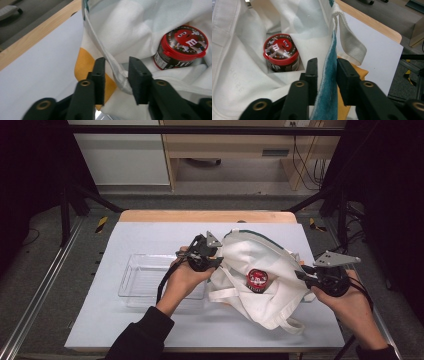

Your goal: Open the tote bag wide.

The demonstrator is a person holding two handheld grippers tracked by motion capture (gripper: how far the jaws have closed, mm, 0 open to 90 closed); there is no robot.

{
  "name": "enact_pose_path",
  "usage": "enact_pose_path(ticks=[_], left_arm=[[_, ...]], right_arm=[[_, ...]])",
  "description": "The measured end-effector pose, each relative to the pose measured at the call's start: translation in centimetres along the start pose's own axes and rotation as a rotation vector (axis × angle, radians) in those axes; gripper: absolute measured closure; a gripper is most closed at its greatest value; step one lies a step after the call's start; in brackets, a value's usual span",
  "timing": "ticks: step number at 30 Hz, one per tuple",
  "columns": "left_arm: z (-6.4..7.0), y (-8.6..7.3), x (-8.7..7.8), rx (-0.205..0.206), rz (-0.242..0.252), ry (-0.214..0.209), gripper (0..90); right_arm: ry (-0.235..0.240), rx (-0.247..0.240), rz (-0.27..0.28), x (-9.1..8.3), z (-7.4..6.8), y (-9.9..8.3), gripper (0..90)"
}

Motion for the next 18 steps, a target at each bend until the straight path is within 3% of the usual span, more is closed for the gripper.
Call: enact_pose_path(ticks=[5, 12, 14, 18], left_arm=[[0.3, 0.0, 0.3, 0.033, -0.002, 0.002, 80.4], [0.2, 1.2, -0.4, 0.041, 0.059, 0.023, 81.1], [0.1, 1.1, -0.2, 0.043, 0.047, 0.020, 81.1], [0.3, 0.1, 0.4, 0.047, 0.009, 0.011, 81.1]], right_arm=[[-0.010, -0.012, -0.010, 0.3, 0.7, 0.0, 87.1], [-0.054, -0.014, 0.007, -0.4, 2.8, 0.6, 88.2], [-0.066, 0.005, 0.023, -0.6, 3.5, 0.7, 88.2], [-0.064, 0.034, -0.010, 0.8, 4.4, -1.4, 88.2]])
Point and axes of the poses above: each handheld gripper's, and its own axes: x roughly forward along the jaws, y roughly out of its top, z roughly to its right, the point moved 7 cm from there along x, roughly forward along the jaws, and after that the axes turned 7 degrees about z, right-handed, at the moved point
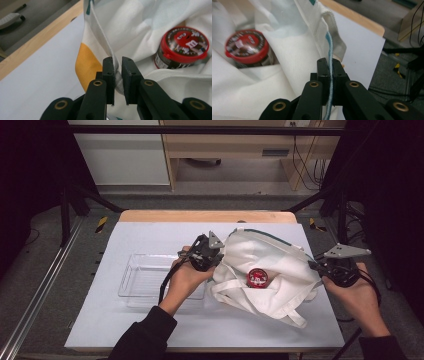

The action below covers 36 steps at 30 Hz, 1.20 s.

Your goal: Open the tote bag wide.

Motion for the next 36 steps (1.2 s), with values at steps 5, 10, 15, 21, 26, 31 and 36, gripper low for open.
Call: enact_pose_path(ticks=[5, 10, 15, 21, 26, 31, 36], left_arm=[[0.1, -1.0, 0.6, -0.017, -0.014, -0.018, 81.2], [0.2, -1.1, 0.6, -0.015, -0.015, -0.020, 81.2], [0.2, -1.2, 0.5, -0.012, -0.016, -0.021, 81.2], [0.2, -1.2, 0.3, -0.003, -0.011, -0.021, 81.6], [0.2, -1.3, 0.1, 0.002, -0.002, -0.023, 81.9], [0.1, -1.3, 0.1, 0.000, -0.001, -0.025, 82.0], [0.1, -1.3, 0.3, 0.000, -0.004, -0.022, 82.0]], right_arm=[[0.012, 0.056, -0.025, 2.0, 0.6, -2.7, 88.0], [0.030, 0.085, -0.008, 2.2, 0.6, -3.2, 82.5], [0.050, 0.076, 0.031, 1.5, 0.5, -2.5, 69.5], [0.033, 0.072, 0.080, 1.3, 0.7, -0.8, 53.4], [0.046, 0.084, 0.088, 1.9, 0.7, 0.0, 47.2], [0.065, 0.056, 0.039, 2.7, 0.2, -0.4, 54.3], [0.074, 0.034, 0.006, 3.2, -0.1, -0.6, 68.4]])
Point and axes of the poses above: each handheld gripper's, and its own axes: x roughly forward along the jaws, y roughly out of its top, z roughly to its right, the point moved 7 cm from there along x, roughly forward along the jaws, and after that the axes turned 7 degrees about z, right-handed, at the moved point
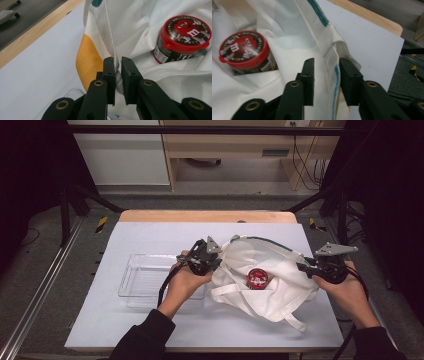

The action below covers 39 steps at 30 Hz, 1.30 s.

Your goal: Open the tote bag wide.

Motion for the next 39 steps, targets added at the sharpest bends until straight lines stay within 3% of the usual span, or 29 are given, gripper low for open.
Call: enact_pose_path(ticks=[1, 3, 11, 19, 33, 39], left_arm=[[0.0, 0.0, 0.0, 0.000, 0.001, 0.000, 82.0], [-0.1, -0.1, 0.1, -0.003, 0.002, 0.000, 82.0], [-0.6, 0.3, -0.2, -0.011, 0.014, 0.006, 82.0], [-0.7, -0.3, 0.5, -0.017, -0.011, 0.009, 82.0], [-0.6, -1.1, 1.2, -0.017, -0.034, 0.001, 82.0], [-0.5, -1.2, 1.1, -0.018, -0.026, 0.001, 82.1]], right_arm=[[-0.008, -0.010, -0.014, 0.2, 0.1, -0.1, 77.4], [-0.024, -0.021, -0.022, 0.4, 0.3, -0.2, 85.0], [-0.062, -0.026, 0.003, 0.1, 1.3, 0.9, 88.6], [-0.088, -0.022, -0.015, 1.3, 1.9, -0.1, 88.6], [-0.073, 0.019, -0.037, 2.5, 2.2, -2.6, 87.5], [-0.061, 0.023, 0.016, 1.7, 2.1, -1.7, 69.6]])
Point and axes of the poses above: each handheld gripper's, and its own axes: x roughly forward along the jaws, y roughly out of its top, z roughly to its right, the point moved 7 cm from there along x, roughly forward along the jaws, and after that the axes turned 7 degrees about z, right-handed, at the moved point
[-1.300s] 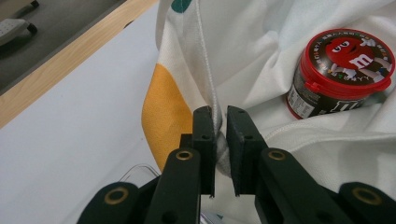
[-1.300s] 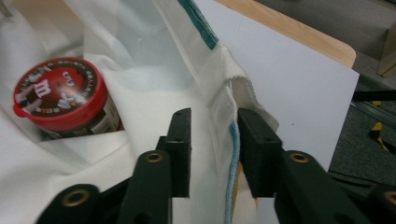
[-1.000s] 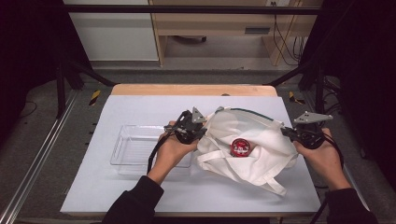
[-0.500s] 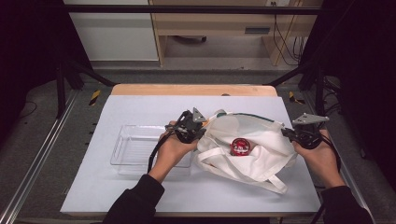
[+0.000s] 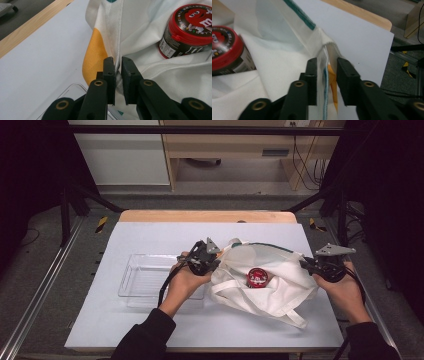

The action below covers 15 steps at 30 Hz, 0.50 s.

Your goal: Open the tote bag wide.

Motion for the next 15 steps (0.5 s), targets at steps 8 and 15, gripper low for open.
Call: enact_pose_path(ticks=[8, 15], left_arm=[[0.0, -0.2, 0.0, -0.001, 0.004, -0.002, 82.1], [-0.2, -0.1, 0.0, -0.017, 0.007, 0.000, 82.0]], right_arm=[[0.007, -0.010, -0.010, 0.6, -0.2, 0.6, 70.1], [-0.022, -0.031, -0.037, 1.0, 0.1, 0.4, 84.0]])
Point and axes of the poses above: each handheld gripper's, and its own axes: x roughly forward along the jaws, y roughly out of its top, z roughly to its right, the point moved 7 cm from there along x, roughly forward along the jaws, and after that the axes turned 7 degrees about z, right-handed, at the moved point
